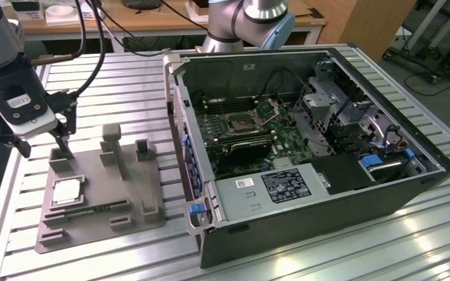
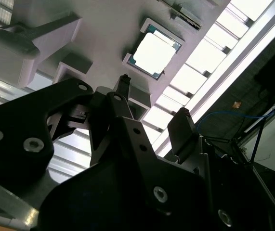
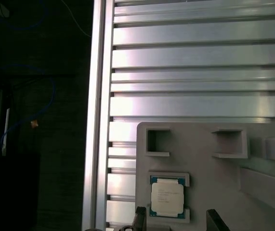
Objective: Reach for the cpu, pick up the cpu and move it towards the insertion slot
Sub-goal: 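Reach for the cpu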
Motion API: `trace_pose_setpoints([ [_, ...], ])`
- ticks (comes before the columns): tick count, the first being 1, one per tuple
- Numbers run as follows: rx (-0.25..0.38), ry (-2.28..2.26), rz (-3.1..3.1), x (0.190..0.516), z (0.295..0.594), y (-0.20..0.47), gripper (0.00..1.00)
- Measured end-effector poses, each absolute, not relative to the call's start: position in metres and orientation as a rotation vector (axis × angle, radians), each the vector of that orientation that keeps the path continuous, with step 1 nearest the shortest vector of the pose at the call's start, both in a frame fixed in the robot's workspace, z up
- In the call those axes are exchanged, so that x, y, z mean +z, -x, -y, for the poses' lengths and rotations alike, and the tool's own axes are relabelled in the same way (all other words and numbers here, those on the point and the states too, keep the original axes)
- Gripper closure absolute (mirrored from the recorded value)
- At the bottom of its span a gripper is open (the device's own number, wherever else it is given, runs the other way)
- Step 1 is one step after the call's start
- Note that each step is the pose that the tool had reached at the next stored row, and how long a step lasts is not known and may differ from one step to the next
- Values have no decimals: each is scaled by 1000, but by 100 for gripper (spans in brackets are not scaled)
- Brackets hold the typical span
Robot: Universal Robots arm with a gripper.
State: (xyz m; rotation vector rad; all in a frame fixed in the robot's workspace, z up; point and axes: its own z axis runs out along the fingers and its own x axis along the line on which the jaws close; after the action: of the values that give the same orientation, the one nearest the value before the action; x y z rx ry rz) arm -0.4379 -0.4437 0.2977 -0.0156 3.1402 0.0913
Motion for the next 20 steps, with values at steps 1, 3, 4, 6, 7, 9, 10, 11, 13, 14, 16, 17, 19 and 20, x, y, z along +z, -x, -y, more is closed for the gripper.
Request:
trace_pose_setpoints([
  [1,92,16,-3140,297,444,438,41],
  [3,93,16,-3140,296,444,438,41],
  [4,93,15,-3140,295,444,438,41],
  [6,93,15,-3140,293,444,438,41],
  [7,93,16,-3140,292,444,438,41],
  [9,93,16,-3140,289,444,438,41],
  [10,93,16,-3140,288,444,438,41],
  [11,93,16,-3140,286,444,438,41],
  [13,93,16,-3140,283,444,438,41],
  [14,93,16,-3140,282,444,438,41],
  [16,93,16,-3140,281,444,438,41],
  [17,93,16,-3140,280,444,438,41],
  [19,93,16,-3140,278,444,438,41],
  [20,93,16,-3140,278,444,438,41],
])
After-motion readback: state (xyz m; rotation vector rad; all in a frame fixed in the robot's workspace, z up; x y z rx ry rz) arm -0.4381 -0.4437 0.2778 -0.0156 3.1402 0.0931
